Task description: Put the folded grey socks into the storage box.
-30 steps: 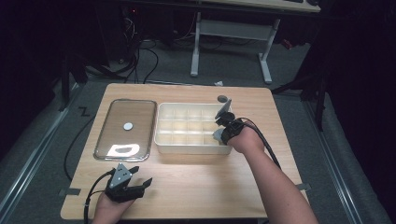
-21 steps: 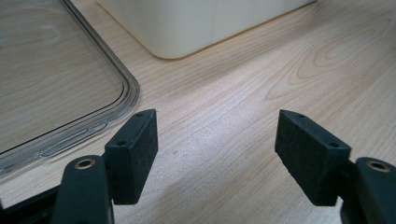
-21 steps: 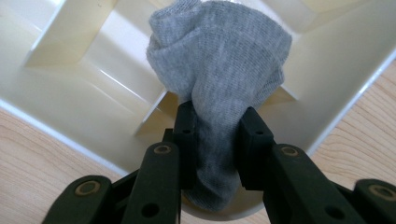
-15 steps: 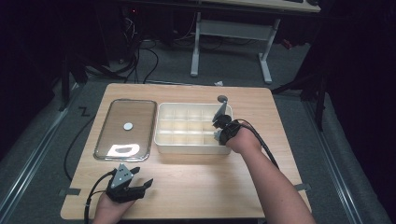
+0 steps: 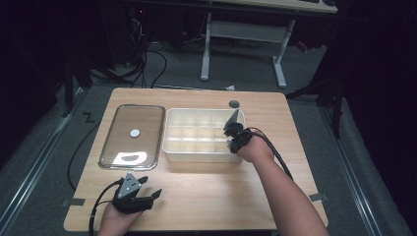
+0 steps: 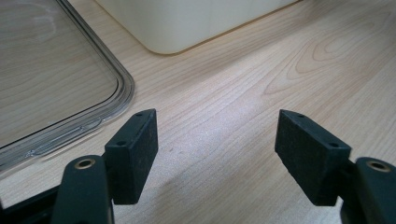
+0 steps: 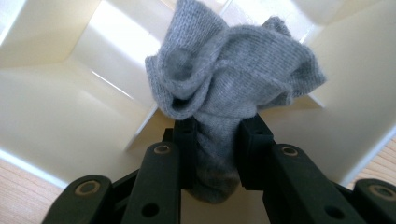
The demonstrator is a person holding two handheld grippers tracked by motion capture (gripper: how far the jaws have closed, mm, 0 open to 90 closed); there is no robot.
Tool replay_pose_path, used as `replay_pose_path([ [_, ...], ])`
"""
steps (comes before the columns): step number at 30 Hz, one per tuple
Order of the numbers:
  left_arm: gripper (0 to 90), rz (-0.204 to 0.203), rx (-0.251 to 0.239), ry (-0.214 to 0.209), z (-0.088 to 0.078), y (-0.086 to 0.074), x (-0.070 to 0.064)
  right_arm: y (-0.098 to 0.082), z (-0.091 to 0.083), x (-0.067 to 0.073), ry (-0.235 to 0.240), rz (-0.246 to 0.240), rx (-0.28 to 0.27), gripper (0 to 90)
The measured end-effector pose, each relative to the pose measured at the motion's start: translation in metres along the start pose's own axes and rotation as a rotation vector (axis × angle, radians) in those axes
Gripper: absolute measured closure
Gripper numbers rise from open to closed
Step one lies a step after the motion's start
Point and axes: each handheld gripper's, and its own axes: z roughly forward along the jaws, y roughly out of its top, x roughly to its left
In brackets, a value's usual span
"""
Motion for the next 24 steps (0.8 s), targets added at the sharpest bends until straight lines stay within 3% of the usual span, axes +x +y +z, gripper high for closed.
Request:
replay_pose_path([
  [10,30.6,0.001,0.009,-0.008,0.0015,-0.0005,-0.0005,-0.0033,0.003,-0.005,0.038,0.0,-0.024,72.8],
  [18,30.6,0.001,0.016,-0.014,0.002,-0.0005,-0.0002,-0.0041,0.0025,-0.0031,0.038,0.022,-0.025,71.6],
  [20,30.6,-0.001,0.016,-0.016,0.002,-0.0004,-0.0001,-0.0032,0.0018,-0.0039,0.027,-0.005,-0.03,68.9],
  [24,30.6,-0.003,0.013,-0.016,0.0018,0.0,0.0001,-0.0029,-0.0015,-0.0042,0.025,0.007,-0.034,65.6],
])
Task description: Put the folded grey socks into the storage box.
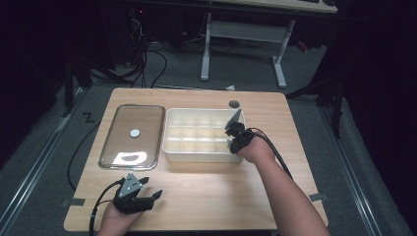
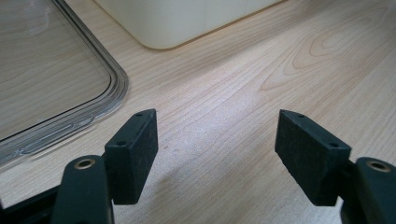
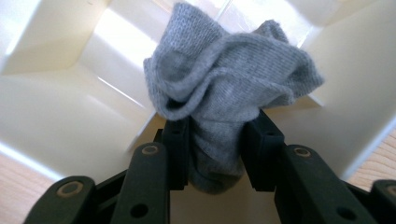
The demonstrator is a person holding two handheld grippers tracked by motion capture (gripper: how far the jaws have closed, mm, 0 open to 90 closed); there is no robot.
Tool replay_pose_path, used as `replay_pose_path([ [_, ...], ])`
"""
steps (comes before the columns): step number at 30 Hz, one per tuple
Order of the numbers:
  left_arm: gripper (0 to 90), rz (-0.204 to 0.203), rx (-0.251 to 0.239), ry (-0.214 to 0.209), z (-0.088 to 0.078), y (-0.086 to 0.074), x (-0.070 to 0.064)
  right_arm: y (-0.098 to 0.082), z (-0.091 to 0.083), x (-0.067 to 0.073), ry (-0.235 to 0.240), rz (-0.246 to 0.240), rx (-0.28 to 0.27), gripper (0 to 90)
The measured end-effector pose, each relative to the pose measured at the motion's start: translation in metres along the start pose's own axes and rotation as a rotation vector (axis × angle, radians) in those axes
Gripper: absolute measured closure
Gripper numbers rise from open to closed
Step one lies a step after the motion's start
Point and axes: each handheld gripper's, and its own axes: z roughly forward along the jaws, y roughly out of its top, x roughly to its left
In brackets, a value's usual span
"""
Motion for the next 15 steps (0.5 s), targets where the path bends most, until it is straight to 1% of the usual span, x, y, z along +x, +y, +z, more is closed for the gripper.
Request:
replay_pose_path([
  [2,30.6,-0.002,0.0,-0.002,0.0,0.0,0.0,0.0,-0.004,-0.001,0.01,0.0,-0.006,62.9],
  [3,30.7,-0.002,0.001,-0.002,0.0,0.0,0.0,-0.001,-0.006,-0.001,0.009,0.004,-0.014,58.8],
  [4,30.7,-0.003,0.001,-0.003,0.0,0.0,0.0,0.0,-0.009,-0.002,0.014,0.0,-0.018,57.3],
  [5,30.7,-0.002,0.006,-0.006,0.001,0.0,0.0,-0.001,-0.012,-0.001,0.02,0.012,-0.022,56.8],
  [6,30.7,-0.001,0.007,-0.006,0.001,0.0,0.0,-0.002,-0.016,-0.003,0.02,-0.007,-0.03,56.8],
  [8,30.7,0.001,0.009,-0.007,0.001,0.0,0.0,-0.003,-0.023,-0.003,0.024,-0.008,-0.051,56.8],
  [9,30.7,0.002,0.01,-0.007,0.001,0.0,0.0,-0.003,-0.026,-0.003,0.03,-0.018,-0.061,56.8],
  [10,30.7,0.002,0.009,-0.007,0.001,0.0,0.0,-0.004,-0.029,-0.003,0.035,-0.009,-0.069,56.9],
  [14,30.7,0.005,0.011,-0.007,0.001,0.0,-0.001,-0.007,-0.041,-0.002,0.043,-0.014,-0.101,55.7],
  [15,30.7,0.005,0.011,-0.008,0.001,0.0,-0.001,-0.008,-0.043,-0.001,0.042,-0.016,-0.106,57.4],
])
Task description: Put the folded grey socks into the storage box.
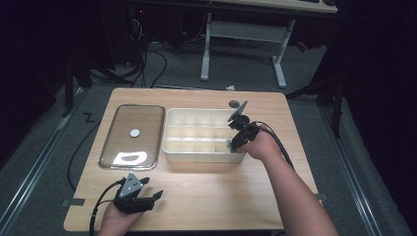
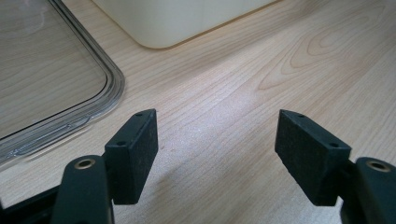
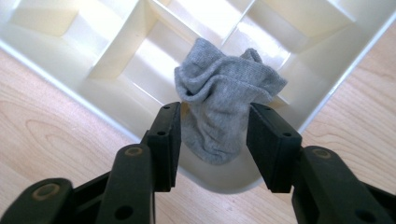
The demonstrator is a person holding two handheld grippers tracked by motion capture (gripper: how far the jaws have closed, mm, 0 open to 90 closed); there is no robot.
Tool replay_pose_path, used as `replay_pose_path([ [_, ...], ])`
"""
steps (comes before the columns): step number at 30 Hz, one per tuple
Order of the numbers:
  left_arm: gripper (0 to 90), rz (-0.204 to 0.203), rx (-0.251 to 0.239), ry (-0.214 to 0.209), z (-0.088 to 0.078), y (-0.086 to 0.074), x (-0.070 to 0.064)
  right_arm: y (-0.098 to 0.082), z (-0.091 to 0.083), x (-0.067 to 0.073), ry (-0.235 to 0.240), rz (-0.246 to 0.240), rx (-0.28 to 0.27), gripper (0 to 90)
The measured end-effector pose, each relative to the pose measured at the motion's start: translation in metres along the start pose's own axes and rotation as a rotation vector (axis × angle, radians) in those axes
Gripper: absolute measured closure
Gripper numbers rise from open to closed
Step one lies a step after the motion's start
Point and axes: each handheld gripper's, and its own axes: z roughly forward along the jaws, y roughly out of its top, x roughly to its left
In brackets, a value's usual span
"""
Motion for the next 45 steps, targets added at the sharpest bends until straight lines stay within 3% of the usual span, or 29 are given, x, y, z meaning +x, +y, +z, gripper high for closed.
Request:
replay_pose_path([
  [2,30.7,0.002,0.0,0.0,0.0,0.0,0.0,-0.001,-0.003,0.002,-0.007,-0.006,-0.006,65.4],
  [4,30.7,0.003,0.004,-0.002,0.001,0.0,0.0,-0.001,-0.002,0.002,-0.027,-0.018,-0.016,79.5],
  [6,30.6,0.006,0.01,-0.002,0.001,0.0,0.0,0.0,0.0,0.002,-0.053,-0.011,-0.032,84.9],
  [12,30.7,0.004,0.013,0.0,0.002,-0.001,0.0,0.007,0.018,0.0,-0.066,0.028,-0.016,84.7],
  [16,30.7,0.006,0.018,-0.002,0.003,-0.001,0.0,0.008,0.023,-0.003,-0.041,0.052,0.019,86.7],
  [23,30.7,0.006,0.02,-0.004,0.003,-0.001,-0.001,0.003,0.045,-0.003,-0.044,0.035,0.065,90.0],
  [24,30.7,0.006,0.02,-0.004,0.003,-0.001,-0.001,0.003,0.044,-0.002,-0.045,0.048,0.07,90.0],
  [28,30.7,0.004,0.019,-0.001,0.003,-0.002,-0.001,0.004,0.034,0.0,-0.06,0.009,0.075,89.7],
  [31,30.7,0.006,0.022,-0.002,0.004,-0.002,-0.001,0.006,0.02,0.001,-0.052,-0.016,0.04,90.0],
  [34,30.7,0.011,0.03,-0.004,0.004,-0.002,-0.001,0.008,0.01,0.003,-0.04,0.003,-0.013,90.0],
  [36,30.7,0.011,0.032,-0.004,0.004,-0.002,-0.001,0.009,0.012,0.004,-0.034,0.0,-0.013,90.0],
  [39,30.7,0.011,0.036,-0.004,0.004,-0.002,-0.001,0.01,0.029,0.007,-0.06,-0.014,0.039,90.0],
  [41,30.7,0.01,0.035,-0.003,0.004,-0.002,-0.001,0.011,0.04,0.006,-0.052,-0.002,0.08,90.0],
  [45,30.7,0.012,0.032,-0.002,0.005,-0.002,-0.002,0.012,0.049,0.001,-0.02,0.036,0.094,90.0],
])
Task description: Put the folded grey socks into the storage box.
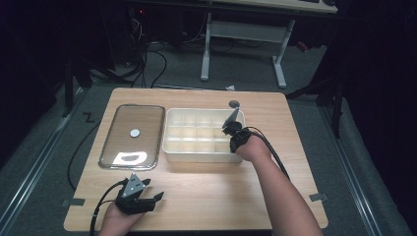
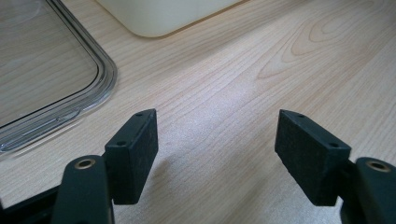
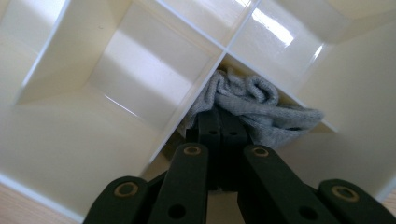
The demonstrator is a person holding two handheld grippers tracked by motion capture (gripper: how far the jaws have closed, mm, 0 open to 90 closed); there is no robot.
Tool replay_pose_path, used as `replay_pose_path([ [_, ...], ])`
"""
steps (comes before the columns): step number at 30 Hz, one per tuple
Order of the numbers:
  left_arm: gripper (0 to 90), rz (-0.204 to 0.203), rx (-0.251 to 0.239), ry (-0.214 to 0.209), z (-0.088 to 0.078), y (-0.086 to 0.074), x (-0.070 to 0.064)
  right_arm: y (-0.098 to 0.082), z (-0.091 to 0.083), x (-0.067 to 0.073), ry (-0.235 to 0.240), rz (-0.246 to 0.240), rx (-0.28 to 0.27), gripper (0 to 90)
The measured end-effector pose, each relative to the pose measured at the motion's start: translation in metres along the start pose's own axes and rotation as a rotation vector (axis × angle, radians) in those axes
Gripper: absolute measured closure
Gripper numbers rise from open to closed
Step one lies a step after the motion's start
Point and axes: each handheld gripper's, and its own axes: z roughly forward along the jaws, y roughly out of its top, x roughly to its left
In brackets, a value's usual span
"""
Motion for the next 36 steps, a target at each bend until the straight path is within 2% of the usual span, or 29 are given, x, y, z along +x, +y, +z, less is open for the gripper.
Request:
replay_pose_path([
  [2,30.7,0.001,0.001,-0.001,0.0,0.0,0.0,0.0,0.0,-0.001,0.011,0.005,0.007,90.0],
  [5,30.7,-0.002,0.006,-0.005,0.0,0.0,0.001,-0.001,-0.005,0.002,-0.004,-0.005,0.007,90.0],
  [6,30.7,-0.001,0.007,-0.005,-0.001,0.0,0.001,-0.002,-0.01,0.0,-0.006,-0.023,-0.002,88.9],
  [8,30.7,-0.003,0.001,-0.004,0.0,0.0,0.0,-0.005,-0.022,-0.002,0.006,0.006,-0.025,88.0],
  [9,30.7,-0.002,0.002,-0.003,0.0,0.0,0.0,-0.006,-0.028,-0.006,0.005,0.001,-0.048,88.2],
  [11,30.7,0.001,0.003,-0.003,0.0,0.0,0.0,-0.009,-0.036,-0.013,-0.008,0.021,-0.087,89.9],
  [13,30.7,0.002,0.006,-0.003,0.0,0.0,0.0,-0.009,-0.031,-0.016,-0.04,0.047,-0.065,90.0],
  [15,30.7,0.0,0.006,-0.003,0.0,0.0,0.0,-0.007,-0.015,-0.015,-0.043,0.036,-0.022,90.0],
  [18,30.7,-0.001,0.006,-0.003,0.001,0.0,0.0,-0.002,-0.001,-0.015,-0.043,0.03,0.004,90.0],
  [19,30.7,0.0,0.007,-0.003,0.001,0.0,0.0,0.0,0.001,-0.015,-0.032,0.047,0.011,90.0],
  [21,30.8,0.001,0.011,-0.006,0.001,0.0,0.0,0.002,0.001,-0.016,-0.032,0.039,0.026,90.0],
  [25,31.1,-0.009,0.005,-0.009,0.0,0.0,0.001,0.0,-0.001,-0.014,-0.044,0.035,0.021,90.0],
  [28,32.8,-0.013,0.009,-0.016,0.0,0.0,0.002,-0.005,-0.011,-0.015,-0.037,0.035,-0.018,84.3],
  [33,34.0,-0.021,0.003,-0.023,-0.001,0.0,0.0,-0.017,-0.029,-0.017,-0.011,0.032,-0.104,80.7],
  [36,34.2,-0.025,-0.006,-0.023,-0.003,0.002,0.001,-0.026,-0.035,-0.014,0.025,0.047,-0.163,77.0],
])
